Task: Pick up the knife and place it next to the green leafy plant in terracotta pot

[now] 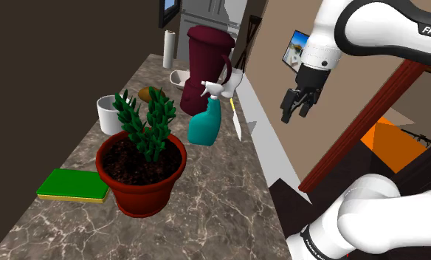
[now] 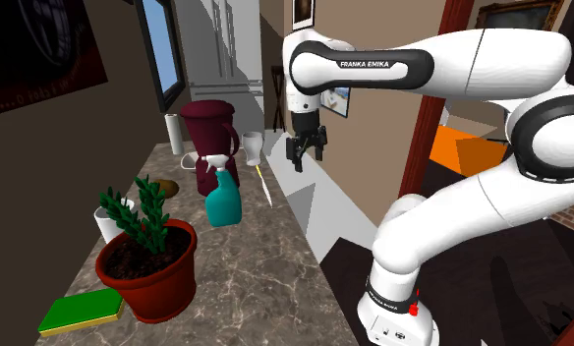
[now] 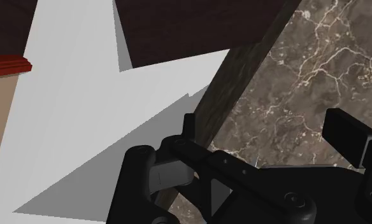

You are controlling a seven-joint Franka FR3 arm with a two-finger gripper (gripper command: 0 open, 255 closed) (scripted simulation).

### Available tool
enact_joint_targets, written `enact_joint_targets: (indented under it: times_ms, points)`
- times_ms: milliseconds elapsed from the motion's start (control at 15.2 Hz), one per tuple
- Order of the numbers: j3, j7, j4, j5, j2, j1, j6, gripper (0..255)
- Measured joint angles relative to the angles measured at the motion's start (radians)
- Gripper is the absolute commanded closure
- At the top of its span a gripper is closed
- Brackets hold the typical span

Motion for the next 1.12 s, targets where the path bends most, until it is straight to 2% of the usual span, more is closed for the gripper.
enact_joint_targets:
  times_ms: [198,660,1122]
  points:
    - [0.001,0.022,0.008,0.004,0.041,-0.008,0.036,0]
    - [0.01,0.147,0.03,0.026,0.242,-0.047,0.238,0]
    - [-0.009,0.245,0.144,0.033,0.497,-0.091,0.406,0]
